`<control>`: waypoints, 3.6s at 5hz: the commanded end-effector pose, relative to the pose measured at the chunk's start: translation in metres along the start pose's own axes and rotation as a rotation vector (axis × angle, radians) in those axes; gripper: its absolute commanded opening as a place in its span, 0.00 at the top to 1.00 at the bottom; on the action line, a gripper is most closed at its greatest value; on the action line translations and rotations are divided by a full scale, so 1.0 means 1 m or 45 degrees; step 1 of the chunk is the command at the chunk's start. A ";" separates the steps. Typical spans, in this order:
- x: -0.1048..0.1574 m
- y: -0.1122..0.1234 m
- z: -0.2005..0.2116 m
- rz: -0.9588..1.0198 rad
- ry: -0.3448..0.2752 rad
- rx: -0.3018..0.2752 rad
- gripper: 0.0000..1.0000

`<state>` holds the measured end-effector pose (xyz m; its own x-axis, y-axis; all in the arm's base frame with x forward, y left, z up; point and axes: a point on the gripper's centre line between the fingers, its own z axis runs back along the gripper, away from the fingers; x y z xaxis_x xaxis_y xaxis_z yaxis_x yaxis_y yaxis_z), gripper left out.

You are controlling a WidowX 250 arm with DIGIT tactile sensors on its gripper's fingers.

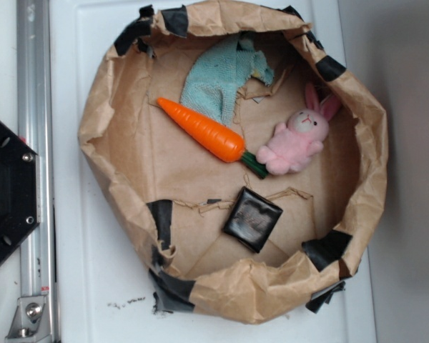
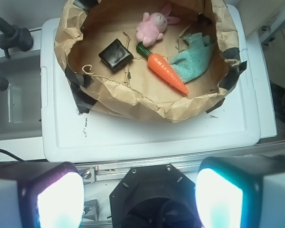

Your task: Grab the black box.

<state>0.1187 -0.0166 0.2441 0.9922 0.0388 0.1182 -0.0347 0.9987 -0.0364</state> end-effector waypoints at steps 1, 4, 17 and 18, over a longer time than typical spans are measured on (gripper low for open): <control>0.000 0.000 0.000 0.000 0.000 0.000 0.00; 0.083 -0.014 -0.046 -0.110 0.093 0.073 0.00; 0.133 -0.010 -0.175 -0.732 0.039 0.130 0.00; 0.133 -0.019 -0.190 -0.745 0.060 0.155 0.00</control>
<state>0.2736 -0.0268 0.0657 0.8646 -0.5023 0.0133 0.4971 0.8590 0.1229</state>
